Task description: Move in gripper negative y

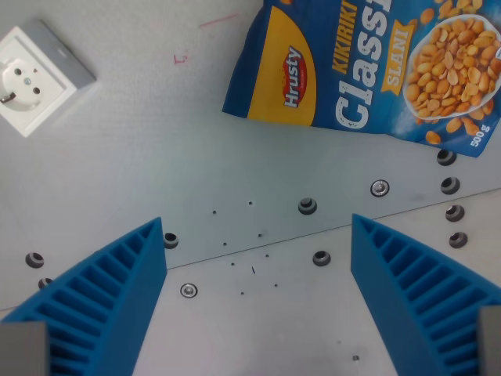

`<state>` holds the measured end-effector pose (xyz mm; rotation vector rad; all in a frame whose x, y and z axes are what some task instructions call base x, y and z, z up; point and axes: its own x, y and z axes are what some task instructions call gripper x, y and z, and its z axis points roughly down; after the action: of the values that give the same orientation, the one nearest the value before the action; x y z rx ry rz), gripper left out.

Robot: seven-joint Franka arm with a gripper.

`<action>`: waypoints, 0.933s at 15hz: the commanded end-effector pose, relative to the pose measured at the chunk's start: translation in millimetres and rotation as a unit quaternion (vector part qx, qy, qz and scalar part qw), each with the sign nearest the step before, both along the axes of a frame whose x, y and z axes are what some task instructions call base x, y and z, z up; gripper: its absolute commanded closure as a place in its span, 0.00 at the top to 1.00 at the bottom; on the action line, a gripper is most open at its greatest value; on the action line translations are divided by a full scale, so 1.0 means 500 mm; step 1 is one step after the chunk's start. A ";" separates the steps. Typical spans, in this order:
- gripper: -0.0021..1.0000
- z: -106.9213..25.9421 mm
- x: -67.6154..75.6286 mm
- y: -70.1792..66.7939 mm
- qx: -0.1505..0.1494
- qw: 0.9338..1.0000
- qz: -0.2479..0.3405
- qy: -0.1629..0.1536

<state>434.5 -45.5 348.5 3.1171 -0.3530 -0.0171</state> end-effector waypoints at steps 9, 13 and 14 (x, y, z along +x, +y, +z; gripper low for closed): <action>1.00 0.004 0.019 0.088 0.000 1.000 0.000 -0.003; 1.00 0.004 0.028 0.127 0.000 1.000 0.000 -0.003; 1.00 0.004 0.031 0.136 0.000 1.000 0.000 -0.003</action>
<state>443.6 19.0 348.6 3.1282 -0.3248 0.0024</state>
